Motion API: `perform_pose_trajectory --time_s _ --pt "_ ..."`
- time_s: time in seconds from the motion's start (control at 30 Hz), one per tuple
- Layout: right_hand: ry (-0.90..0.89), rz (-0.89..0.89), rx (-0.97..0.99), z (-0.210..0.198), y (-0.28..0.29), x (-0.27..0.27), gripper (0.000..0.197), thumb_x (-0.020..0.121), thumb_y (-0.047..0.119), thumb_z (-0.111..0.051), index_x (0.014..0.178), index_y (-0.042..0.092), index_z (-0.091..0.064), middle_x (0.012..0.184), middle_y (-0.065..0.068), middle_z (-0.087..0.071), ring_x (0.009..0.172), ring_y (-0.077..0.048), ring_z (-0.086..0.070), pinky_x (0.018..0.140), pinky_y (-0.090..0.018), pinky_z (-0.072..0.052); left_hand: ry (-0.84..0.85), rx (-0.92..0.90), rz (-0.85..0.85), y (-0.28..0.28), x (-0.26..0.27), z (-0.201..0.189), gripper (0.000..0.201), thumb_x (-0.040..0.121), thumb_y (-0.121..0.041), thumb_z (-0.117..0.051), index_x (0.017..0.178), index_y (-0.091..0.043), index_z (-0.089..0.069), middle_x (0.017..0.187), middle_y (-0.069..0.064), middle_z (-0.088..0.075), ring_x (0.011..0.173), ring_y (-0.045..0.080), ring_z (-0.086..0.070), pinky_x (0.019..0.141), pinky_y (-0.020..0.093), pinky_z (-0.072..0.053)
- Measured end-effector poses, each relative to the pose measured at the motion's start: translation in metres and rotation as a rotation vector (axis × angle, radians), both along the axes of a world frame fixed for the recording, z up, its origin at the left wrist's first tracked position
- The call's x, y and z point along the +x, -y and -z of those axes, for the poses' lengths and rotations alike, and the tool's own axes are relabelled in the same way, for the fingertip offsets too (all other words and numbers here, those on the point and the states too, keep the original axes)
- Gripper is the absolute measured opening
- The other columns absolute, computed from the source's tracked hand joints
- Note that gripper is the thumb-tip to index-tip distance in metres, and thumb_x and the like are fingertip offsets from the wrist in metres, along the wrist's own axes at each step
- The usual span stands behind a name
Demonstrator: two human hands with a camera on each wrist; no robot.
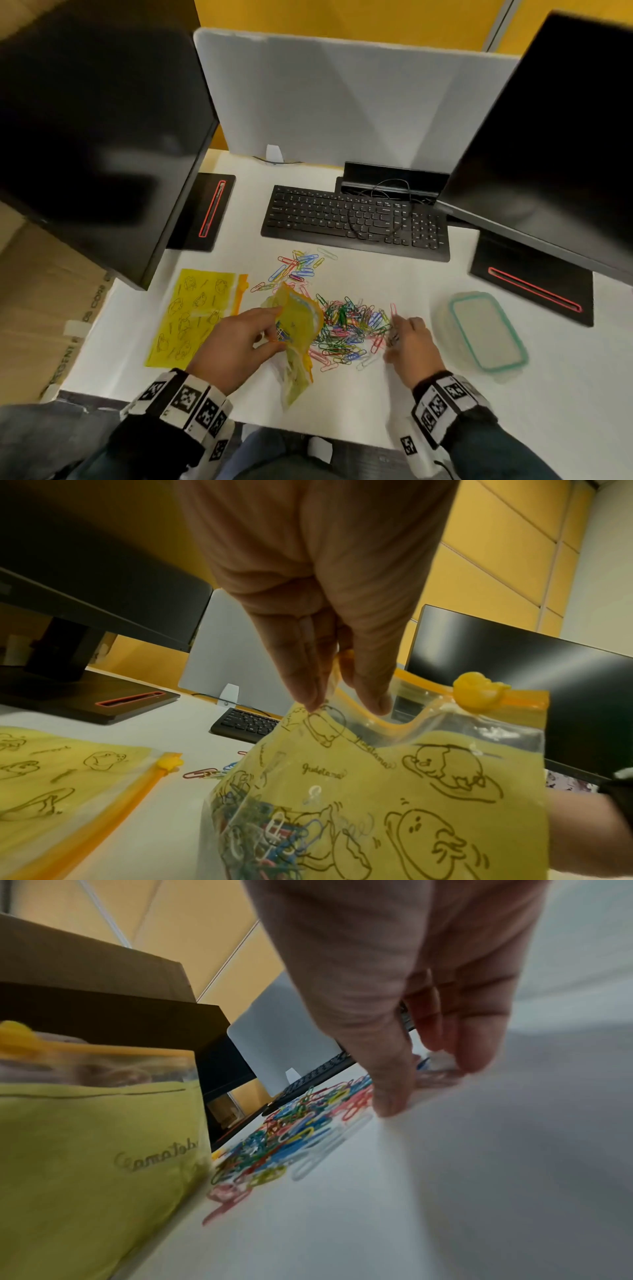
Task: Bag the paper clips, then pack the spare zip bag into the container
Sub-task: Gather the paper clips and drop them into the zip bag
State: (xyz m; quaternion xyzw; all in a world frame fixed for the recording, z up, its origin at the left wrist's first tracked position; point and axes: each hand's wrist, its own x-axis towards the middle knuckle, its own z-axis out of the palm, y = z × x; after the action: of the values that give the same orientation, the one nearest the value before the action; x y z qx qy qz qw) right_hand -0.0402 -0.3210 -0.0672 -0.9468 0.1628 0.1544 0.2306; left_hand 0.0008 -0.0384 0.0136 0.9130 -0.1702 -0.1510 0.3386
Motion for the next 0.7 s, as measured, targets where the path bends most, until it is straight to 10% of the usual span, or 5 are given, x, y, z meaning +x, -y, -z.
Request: perform_pose_trajectory --time_s 0.13,0.33,0.53,0.7 --pt "0.120 0.005 0.137 -0.002 -0.017 0.021 0.064 0.077 0.010 -0.067 0.135 0.015 -0.043 0.131 -0.014 -0.048 0.118 -0.030 -0.050 0.103 -0.031 -0.040 0.011 -0.017 0.020 0.003 0.000 -0.003 0.035 0.075 -0.023 -0.073 0.057 -0.037 -0.047 0.119 -0.006 -0.064 0.097 0.019 -0.063 0.082 0.037 -0.054" --pt "-0.258 -0.304 -0.077 -0.017 -0.018 0.023 0.130 0.052 0.042 -0.086 0.145 0.036 0.005 0.157 -0.005 0.010 0.142 -0.034 -0.010 0.111 -0.050 -0.030 0.012 -0.003 0.016 0.002 -0.003 -0.003 0.026 0.076 -0.021 -0.072 0.062 -0.026 -0.050 0.126 -0.007 -0.059 0.104 0.008 -0.059 0.085 0.030 -0.051" --pt "-0.047 -0.276 -0.040 -0.011 -0.029 0.053 0.072 0.071 0.014 -0.073 0.135 0.024 -0.042 0.132 -0.008 -0.045 0.120 -0.031 -0.043 0.102 -0.040 -0.043 0.009 0.037 0.013 0.003 -0.003 -0.002 0.021 0.076 -0.021 -0.071 0.067 -0.017 -0.053 0.130 -0.006 -0.057 0.106 0.010 -0.059 0.086 0.032 -0.051" --pt "0.063 -0.221 -0.084 -0.006 -0.036 0.059 0.026 0.085 0.005 -0.051 0.109 0.008 -0.063 0.107 -0.016 -0.059 0.098 -0.034 -0.060 0.084 -0.034 -0.047 0.038 0.043 0.031 0.006 -0.003 -0.002 0.023 0.078 -0.022 -0.070 0.067 -0.020 -0.050 0.128 -0.005 -0.058 0.112 -0.003 -0.048 0.085 0.026 -0.048"
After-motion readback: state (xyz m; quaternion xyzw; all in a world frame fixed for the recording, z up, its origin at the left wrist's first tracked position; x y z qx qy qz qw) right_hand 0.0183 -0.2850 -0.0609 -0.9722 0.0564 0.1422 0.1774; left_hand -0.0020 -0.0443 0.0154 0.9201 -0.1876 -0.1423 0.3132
